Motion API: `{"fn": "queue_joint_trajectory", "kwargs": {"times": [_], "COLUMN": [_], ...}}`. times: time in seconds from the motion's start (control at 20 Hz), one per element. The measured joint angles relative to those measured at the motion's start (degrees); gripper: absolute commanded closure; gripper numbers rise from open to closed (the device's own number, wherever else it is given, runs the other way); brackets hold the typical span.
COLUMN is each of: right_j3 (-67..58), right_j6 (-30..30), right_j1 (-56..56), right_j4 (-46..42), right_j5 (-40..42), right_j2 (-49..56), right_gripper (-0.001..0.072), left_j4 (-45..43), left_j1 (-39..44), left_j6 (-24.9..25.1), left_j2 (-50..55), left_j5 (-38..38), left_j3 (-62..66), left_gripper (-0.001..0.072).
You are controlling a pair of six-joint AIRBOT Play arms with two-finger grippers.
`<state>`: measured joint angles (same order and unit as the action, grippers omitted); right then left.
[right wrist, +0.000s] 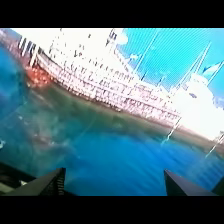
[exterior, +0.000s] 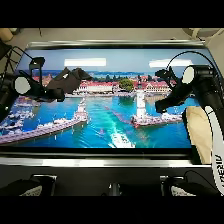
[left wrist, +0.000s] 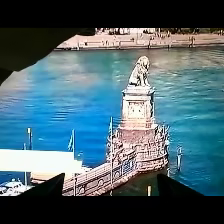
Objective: Fold the shirts.
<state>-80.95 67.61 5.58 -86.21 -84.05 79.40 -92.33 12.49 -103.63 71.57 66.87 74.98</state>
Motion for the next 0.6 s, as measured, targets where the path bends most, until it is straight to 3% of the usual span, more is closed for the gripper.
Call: {"fn": "queue_joint_trajectory", "kwargs": {"times": [0.1, 0.2, 0.3, 0.35, 0.6], "right_j3": [0.0, 0.0, 0.0, 0.0, 0.0], "right_j6": [-1.22, -2.84, -3.78, -4.11, -4.22], "right_j1": [0.0, 0.0, 0.0, 0.0, 0.0], "right_j4": [-0.04, -0.13, -0.11, -0.11, 0.35], "right_j5": [4.74, 9.64, 14.03, 15.87, 19.17], "right_j2": [0.0, 0.0, 0.04, 0.04, 0.07], "right_gripper": [0.0044, 0.0044, 0.0044, 0.0044, 0.0044], "left_j4": [0.52, 0.59, -0.35, -0.72, 1.79], "left_j1": [0.07, -0.09, -1.86, -3.34, -12.22], "left_j6": [-1.66, -3.39, -4.61, -5.03, -6.08], "left_j2": [0.79, 2.23, 5.86, 8.72, 29.4], "left_j5": [-3.65, -10.88, -17.99, -19.39, -11.08], "left_j3": [0.0, 0.2, 2.51, 4.79, 23.1], "left_gripper": [-0.0013, 0.01, 0.0084, -0.0001, -0.0013]}}
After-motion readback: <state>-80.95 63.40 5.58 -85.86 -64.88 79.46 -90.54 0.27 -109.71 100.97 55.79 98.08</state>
